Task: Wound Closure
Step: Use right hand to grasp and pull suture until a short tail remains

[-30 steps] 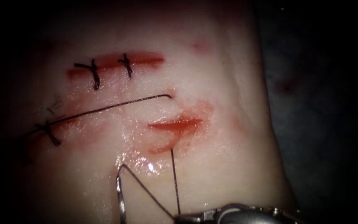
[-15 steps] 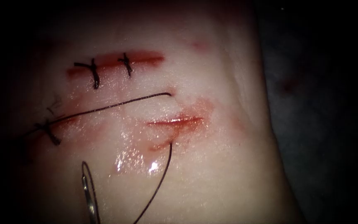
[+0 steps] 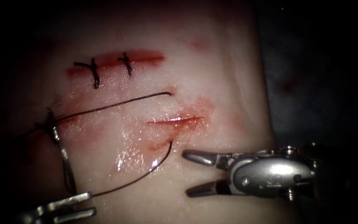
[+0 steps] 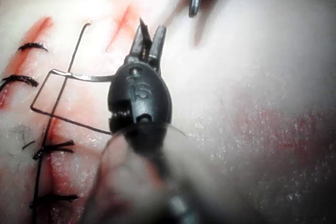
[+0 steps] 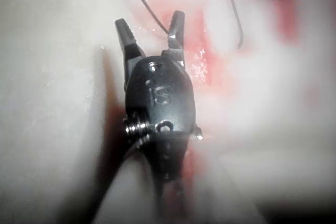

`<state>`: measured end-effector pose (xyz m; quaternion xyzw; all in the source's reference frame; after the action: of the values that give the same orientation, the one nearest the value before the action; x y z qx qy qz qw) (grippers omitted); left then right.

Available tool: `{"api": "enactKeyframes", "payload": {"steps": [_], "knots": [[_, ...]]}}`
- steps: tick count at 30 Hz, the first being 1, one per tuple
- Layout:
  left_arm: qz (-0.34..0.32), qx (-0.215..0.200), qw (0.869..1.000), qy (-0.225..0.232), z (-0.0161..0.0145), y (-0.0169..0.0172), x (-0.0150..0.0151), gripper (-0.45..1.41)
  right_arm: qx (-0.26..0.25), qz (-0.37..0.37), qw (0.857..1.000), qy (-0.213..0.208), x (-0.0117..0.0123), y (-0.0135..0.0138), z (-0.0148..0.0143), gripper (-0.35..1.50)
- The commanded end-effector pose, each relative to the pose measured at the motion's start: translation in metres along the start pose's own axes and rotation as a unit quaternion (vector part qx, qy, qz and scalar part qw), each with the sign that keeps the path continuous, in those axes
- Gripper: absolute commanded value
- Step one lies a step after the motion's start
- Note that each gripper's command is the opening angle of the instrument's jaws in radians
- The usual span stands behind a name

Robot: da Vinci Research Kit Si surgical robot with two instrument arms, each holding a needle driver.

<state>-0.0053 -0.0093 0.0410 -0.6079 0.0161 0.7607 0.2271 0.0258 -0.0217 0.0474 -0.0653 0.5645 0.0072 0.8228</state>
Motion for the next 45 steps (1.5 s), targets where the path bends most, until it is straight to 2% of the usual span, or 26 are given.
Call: {"api": "enactKeyframes", "payload": {"steps": [1,10,13,14,15,16,17,20,31,40,42,45], "knots": [[0.002,-0.003,1.0,0.002,0.001,-0.0003,-0.0003,-0.45,0.006,-0.008,1.0,-0.008,-0.001,0.0001,0.0018,1.11],[0.004,-0.003,1.0,0.005,0.0016,-0.001,0.0,-0.45,0.022,-0.049,0.997,-0.046,-0.004,0.0002,0.0052,1.01],[0.006,-0.004,1.0,0.006,0.0016,-0.0007,-0.0001,-0.45,0.022,-0.052,0.997,-0.054,-0.0045,0.0005,0.0062,0.84],[0.006,-0.003,1.0,0.006,0.0015,-0.0005,-0.0001,-0.45,0.022,-0.051,0.997,-0.053,-0.0046,0.0006,0.0064,0.71],[0.007,-0.003,1.0,0.006,0.0015,-0.0005,-0.0002,-0.45,0.023,-0.051,0.997,-0.053,-0.0047,0.0008,0.0066,0.49],[0.007,-0.004,1.0,0.007,0.0014,-0.0003,-0.0002,-0.45,0.028,-0.051,0.997,-0.055,-0.0048,0.0009,0.0068,-0.01],[0.008,-0.004,1.0,0.007,0.0014,-0.0002,-0.0002,-0.45,0.037,-0.052,0.996,-0.06,-0.0049,0.0009,0.0069,-0.35],[0.009,-0.004,1.0,0.007,0.0012,0.0001,-0.0002,-0.45,0.054,-0.054,0.994,-0.082,-0.0053,0.0013,0.0068,-0.35],[0.01,-0.005,1.0,0.01,0.0014,0.0005,-0.0001,-0.45,0.047,-0.008,0.995,-0.092,-0.0054,-0.0004,0.0054,-0.35],[0.012,-0.01,1.0,0.015,0.0019,0.0007,-0.0006,-0.45,0.079,0.037,0.993,-0.077,-0.0036,-0.0062,0.0037,-0.35],[0.014,-0.01,1.0,0.016,0.0018,0.0008,-0.001,-0.45,0.094,0.055,0.992,-0.064,-0.0024,-0.0088,0.0026,-0.35],[0.016,-0.009,1.0,0.016,0.0019,0.001,-0.0013,-0.45,0.111,0.068,0.99,-0.052,-0.0009,-0.0113,0.0016,-0.35]]}}
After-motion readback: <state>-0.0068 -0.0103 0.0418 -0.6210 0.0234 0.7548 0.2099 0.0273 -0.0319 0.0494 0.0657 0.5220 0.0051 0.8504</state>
